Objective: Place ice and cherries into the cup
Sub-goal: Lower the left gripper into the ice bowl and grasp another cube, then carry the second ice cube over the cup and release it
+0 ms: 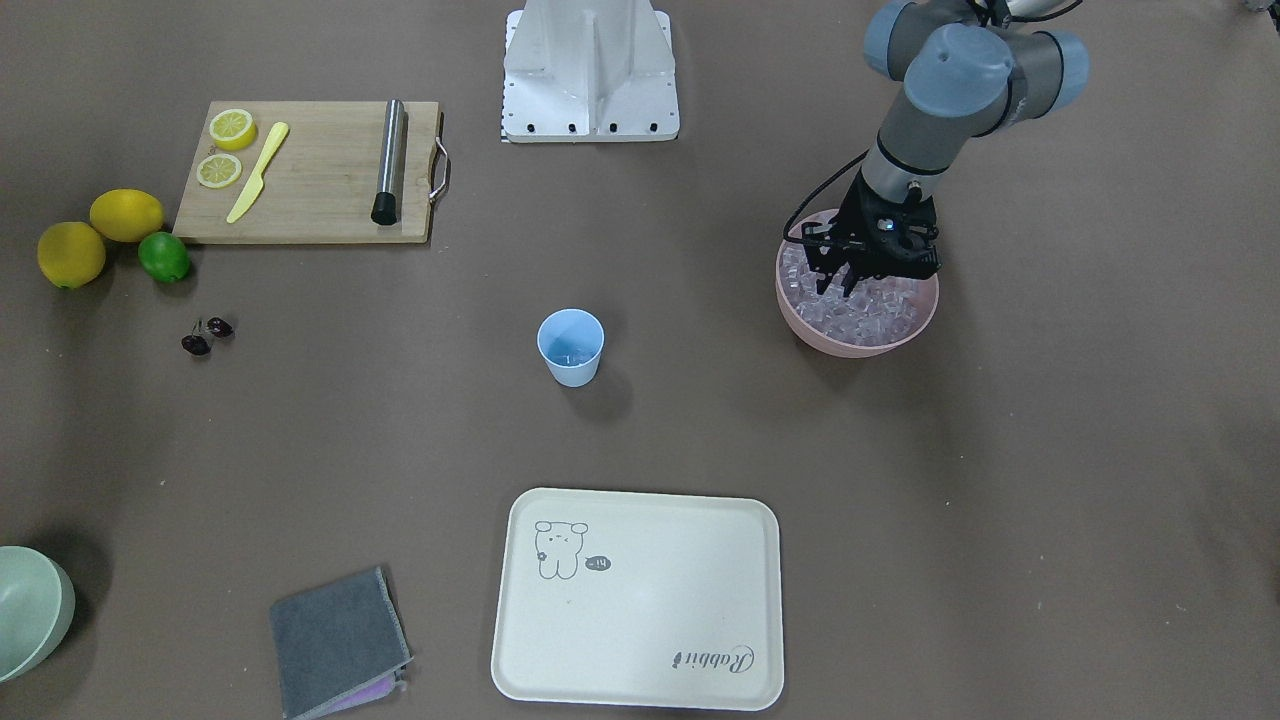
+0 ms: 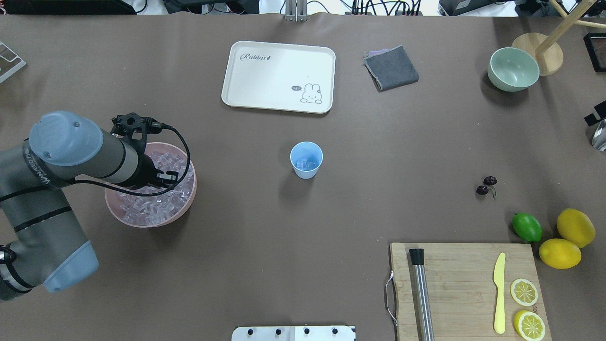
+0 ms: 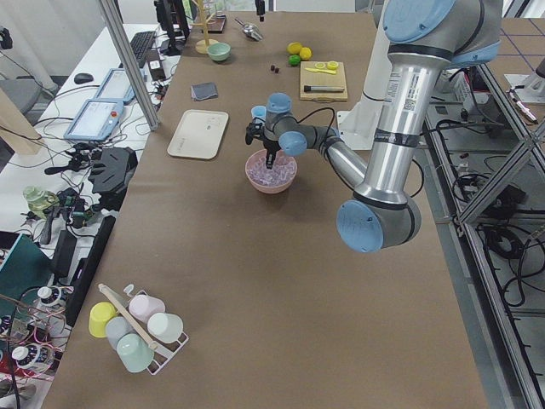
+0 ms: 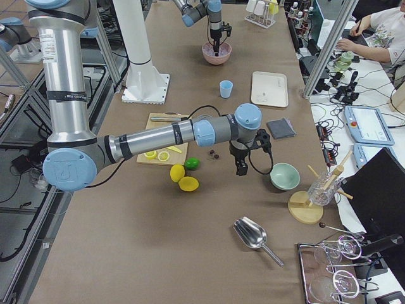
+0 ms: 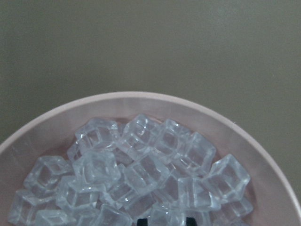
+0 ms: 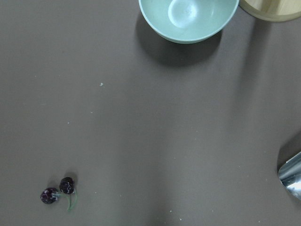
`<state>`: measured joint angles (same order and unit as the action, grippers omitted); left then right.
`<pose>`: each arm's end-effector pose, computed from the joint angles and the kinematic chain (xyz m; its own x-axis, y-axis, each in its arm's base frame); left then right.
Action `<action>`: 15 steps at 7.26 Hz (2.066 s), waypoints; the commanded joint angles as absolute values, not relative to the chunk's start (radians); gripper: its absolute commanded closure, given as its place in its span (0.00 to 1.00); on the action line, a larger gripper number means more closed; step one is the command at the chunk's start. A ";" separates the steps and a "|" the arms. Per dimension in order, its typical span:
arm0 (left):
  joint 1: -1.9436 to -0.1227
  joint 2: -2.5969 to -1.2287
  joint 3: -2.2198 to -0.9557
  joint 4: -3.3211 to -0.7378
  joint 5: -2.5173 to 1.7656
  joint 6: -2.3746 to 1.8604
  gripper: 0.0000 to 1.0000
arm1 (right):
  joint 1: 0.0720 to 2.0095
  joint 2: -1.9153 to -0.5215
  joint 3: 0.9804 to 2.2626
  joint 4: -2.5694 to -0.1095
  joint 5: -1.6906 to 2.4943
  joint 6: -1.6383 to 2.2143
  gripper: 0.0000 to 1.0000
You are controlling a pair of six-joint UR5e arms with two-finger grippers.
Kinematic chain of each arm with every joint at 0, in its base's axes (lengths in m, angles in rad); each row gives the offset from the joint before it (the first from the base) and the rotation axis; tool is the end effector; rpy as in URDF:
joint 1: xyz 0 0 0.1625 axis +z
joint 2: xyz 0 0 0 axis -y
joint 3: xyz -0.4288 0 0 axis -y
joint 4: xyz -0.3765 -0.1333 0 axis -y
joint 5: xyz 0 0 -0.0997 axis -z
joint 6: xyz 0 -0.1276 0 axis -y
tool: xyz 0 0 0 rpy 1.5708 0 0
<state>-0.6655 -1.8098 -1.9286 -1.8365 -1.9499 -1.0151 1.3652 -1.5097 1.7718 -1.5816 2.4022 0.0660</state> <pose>0.3935 -0.4183 0.3689 0.6207 0.1358 -0.7722 0.0295 0.9801 0.1961 -0.0655 -0.5050 0.5514 0.6338 -0.2542 0.7305 0.1563 0.9671 0.2009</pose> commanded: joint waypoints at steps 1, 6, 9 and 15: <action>-0.747 -1.888 -1.976 -1.745 -2.029 -0.974 1.00 | 1.365 -1.508 1.775 -1.582 2.402 0.066 0.00; -0.683 -2.366 -1.743 -1.454 -1.990 -0.985 1.00 | 1.364 -1.511 1.775 -1.582 2.401 0.057 0.00; -0.614 -2.440 -1.597 -1.589 -1.920 -1.044 1.00 | 1.371 -1.529 1.805 -1.582 2.401 0.063 0.00; -0.525 -2.496 -1.465 -1.661 -1.810 -1.078 0.98 | 1.407 -1.592 1.870 -1.582 2.401 0.054 0.00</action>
<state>-0.5338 -2.4925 -1.4707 -1.6567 -1.8232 -1.0796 1.4024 -1.5807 1.8589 -1.5815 2.4005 0.0546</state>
